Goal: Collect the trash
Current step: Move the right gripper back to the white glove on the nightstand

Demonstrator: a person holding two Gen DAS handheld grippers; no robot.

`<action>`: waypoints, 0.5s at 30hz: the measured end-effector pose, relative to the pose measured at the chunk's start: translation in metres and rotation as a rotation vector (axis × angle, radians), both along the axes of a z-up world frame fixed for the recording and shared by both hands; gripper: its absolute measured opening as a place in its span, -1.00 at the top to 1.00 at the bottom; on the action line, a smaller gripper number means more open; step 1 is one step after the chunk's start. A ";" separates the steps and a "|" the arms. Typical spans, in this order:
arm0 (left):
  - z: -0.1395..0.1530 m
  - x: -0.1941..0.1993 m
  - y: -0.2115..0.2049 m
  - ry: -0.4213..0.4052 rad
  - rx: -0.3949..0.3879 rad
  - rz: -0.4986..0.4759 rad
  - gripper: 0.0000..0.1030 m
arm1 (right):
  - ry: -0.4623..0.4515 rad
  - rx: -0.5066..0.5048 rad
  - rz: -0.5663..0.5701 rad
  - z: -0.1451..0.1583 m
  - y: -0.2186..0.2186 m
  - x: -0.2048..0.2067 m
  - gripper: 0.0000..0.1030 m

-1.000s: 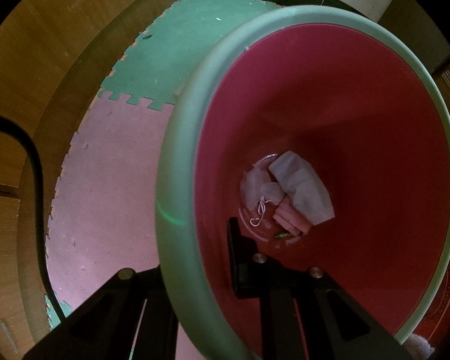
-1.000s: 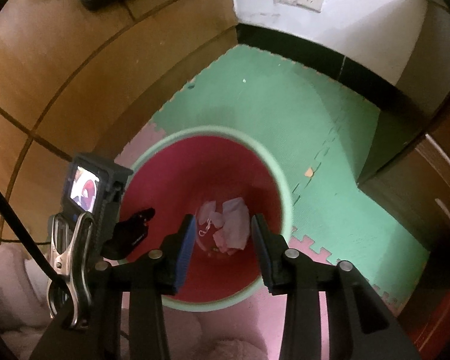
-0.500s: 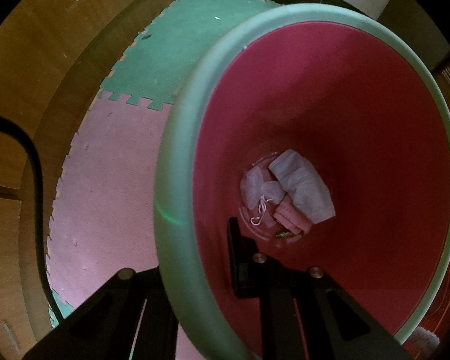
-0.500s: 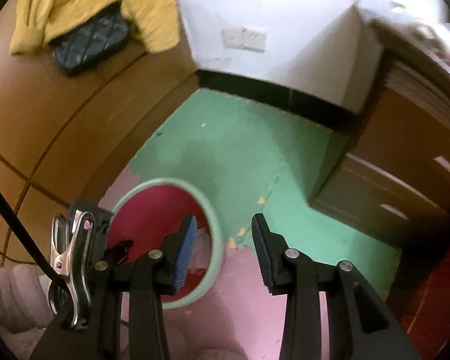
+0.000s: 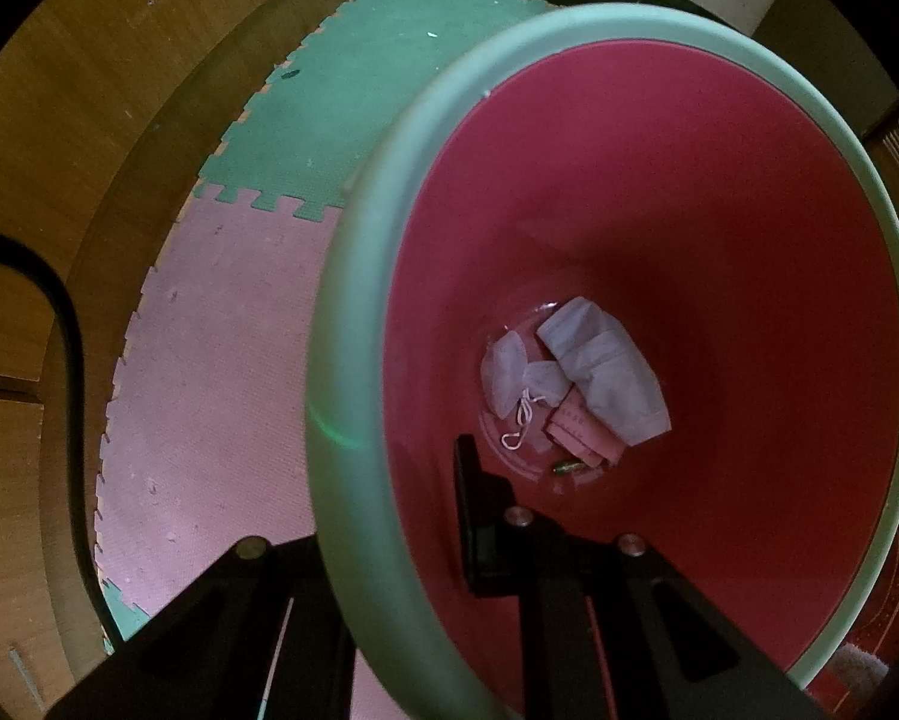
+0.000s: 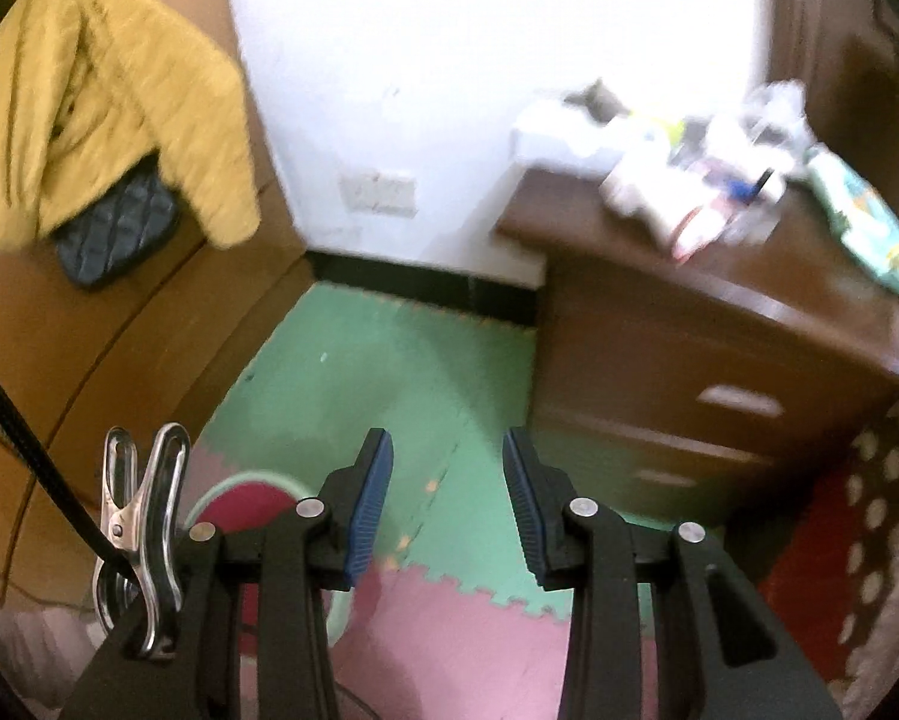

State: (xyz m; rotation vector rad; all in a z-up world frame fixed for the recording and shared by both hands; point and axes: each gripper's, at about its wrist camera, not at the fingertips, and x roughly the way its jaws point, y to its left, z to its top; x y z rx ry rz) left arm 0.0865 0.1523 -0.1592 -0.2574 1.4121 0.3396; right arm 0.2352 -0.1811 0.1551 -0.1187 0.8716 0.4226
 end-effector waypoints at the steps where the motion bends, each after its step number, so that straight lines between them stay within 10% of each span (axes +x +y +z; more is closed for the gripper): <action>1: 0.000 0.000 0.000 0.000 -0.001 0.001 0.81 | -0.018 -0.003 -0.014 0.006 -0.002 0.006 0.24; 15: -0.001 0.000 -0.001 0.001 0.001 -0.002 0.81 | -0.117 -0.047 -0.149 0.035 -0.030 0.084 0.23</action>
